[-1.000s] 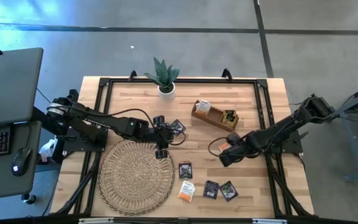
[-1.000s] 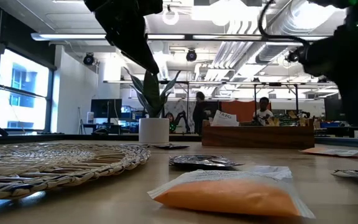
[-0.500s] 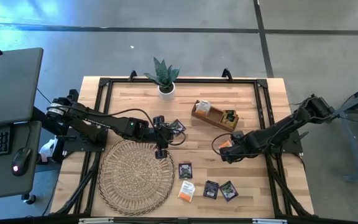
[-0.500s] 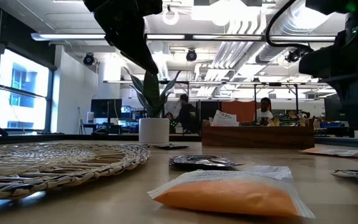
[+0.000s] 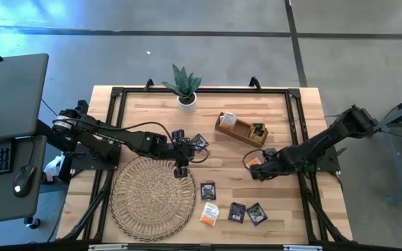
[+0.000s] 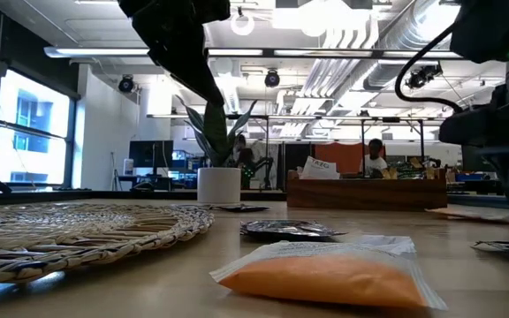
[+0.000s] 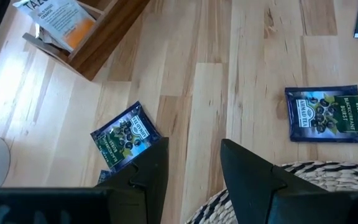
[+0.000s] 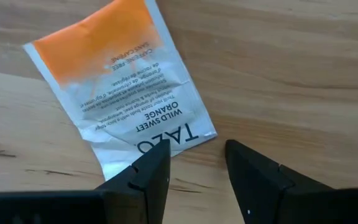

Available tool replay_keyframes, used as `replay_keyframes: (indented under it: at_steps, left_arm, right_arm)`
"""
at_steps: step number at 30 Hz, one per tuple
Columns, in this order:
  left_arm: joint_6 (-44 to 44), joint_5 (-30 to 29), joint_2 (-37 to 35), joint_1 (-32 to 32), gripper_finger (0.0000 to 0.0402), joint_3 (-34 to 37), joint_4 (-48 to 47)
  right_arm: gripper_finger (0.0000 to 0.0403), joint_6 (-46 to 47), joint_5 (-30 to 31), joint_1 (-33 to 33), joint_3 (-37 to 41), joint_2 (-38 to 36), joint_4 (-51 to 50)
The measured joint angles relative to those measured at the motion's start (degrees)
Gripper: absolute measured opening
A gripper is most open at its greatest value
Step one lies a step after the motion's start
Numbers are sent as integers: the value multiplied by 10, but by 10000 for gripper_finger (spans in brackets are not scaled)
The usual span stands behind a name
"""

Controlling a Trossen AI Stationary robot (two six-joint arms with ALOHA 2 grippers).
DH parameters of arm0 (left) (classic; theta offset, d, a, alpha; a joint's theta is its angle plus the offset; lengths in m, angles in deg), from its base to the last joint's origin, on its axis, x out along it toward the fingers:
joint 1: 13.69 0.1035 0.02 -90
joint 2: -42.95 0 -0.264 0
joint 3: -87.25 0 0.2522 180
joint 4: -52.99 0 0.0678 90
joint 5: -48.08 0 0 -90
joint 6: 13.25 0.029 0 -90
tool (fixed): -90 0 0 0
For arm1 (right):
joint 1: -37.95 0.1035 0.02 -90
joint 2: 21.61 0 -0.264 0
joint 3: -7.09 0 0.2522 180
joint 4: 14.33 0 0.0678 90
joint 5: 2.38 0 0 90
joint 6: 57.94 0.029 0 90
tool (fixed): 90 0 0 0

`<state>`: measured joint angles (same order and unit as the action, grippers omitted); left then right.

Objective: Pick & Place Tea
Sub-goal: Put the white tea bag into the left section of the wooden organizer

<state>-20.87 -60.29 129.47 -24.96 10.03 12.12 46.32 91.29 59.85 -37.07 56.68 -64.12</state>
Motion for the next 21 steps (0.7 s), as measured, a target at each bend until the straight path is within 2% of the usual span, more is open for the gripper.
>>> replay_keyframes:
  at_steps: [8, 21]
  left_arm:
    - [0, -5, 0, 0, 143, 0, 2]
    - [11, -9, 0, 0, 143, 0, 1]
  right_arm:
    - [140, -39, 22, -15, 2, -1, -9]
    - [5, -146, 156, -18, 6, 1, 10]
